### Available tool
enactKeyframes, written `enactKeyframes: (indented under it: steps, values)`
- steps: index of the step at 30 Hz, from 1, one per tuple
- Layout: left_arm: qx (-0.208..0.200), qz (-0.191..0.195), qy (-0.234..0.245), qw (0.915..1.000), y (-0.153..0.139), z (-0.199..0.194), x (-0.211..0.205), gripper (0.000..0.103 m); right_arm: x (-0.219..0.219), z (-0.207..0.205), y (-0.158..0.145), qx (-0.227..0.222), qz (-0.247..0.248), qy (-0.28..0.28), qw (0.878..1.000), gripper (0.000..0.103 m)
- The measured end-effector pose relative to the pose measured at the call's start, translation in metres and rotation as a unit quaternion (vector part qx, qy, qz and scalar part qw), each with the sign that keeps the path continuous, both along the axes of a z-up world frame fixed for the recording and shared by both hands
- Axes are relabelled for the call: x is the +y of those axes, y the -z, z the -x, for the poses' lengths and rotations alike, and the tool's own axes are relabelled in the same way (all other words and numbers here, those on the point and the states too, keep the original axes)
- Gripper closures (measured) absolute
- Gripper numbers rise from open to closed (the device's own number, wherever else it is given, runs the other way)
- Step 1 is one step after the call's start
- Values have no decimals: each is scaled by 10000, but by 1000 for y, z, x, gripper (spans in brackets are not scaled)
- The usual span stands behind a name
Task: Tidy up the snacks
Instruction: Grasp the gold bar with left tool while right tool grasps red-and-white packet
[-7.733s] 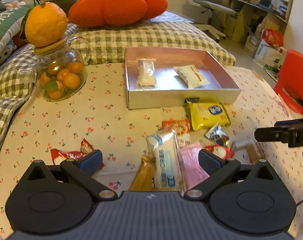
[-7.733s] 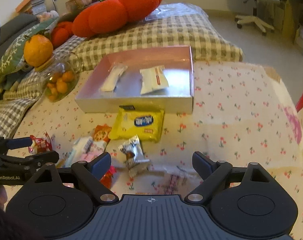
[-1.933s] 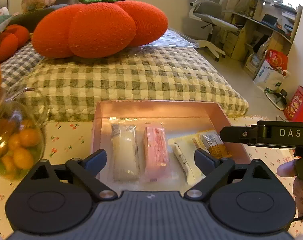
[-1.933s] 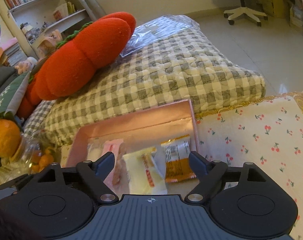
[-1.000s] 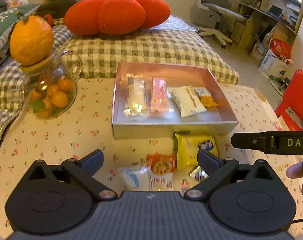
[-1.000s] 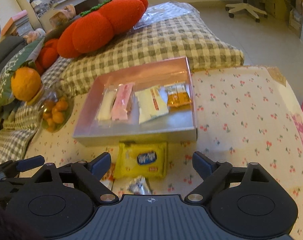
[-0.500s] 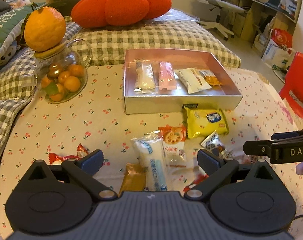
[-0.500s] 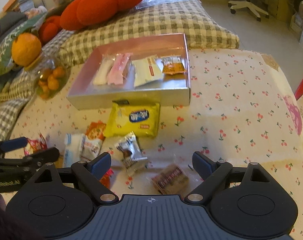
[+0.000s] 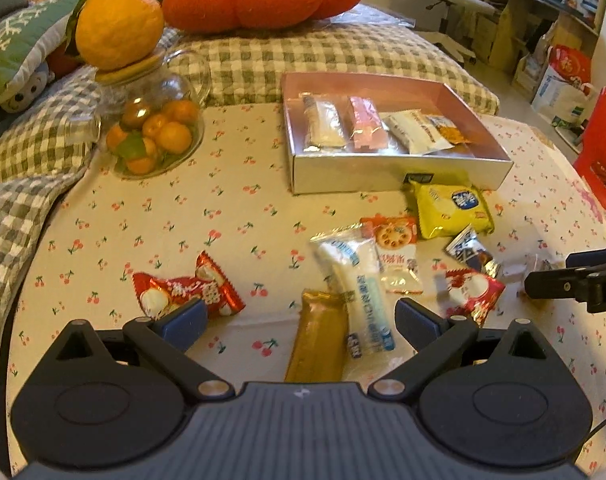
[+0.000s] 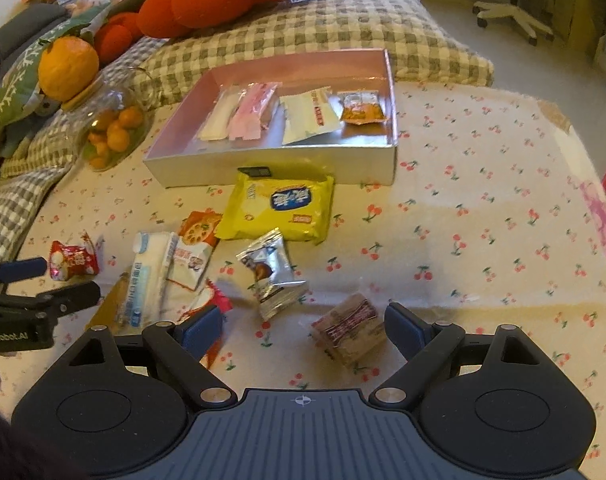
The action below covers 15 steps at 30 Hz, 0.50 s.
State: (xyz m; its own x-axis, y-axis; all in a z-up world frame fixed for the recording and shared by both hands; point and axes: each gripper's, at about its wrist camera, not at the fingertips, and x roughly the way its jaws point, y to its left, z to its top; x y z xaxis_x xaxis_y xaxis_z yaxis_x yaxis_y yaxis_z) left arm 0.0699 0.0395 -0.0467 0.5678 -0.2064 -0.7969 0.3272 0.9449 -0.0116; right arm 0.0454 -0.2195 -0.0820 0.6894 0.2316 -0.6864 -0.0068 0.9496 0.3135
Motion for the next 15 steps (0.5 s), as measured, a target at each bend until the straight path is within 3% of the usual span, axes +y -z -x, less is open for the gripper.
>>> enactKeyframes:
  steps: [3,10,15]
  values:
    - [116,48,42,9999,6,-2,4,7,8,-2,2,71,-38,-83,9999,13]
    - [424,-77,346,9985,22,-2,6,32,30,-7,9,216,69,-310,9993,12]
    - [788,-267,821,9932,30,0,8,37,41,-8,11,244,169,-439,9986,13]
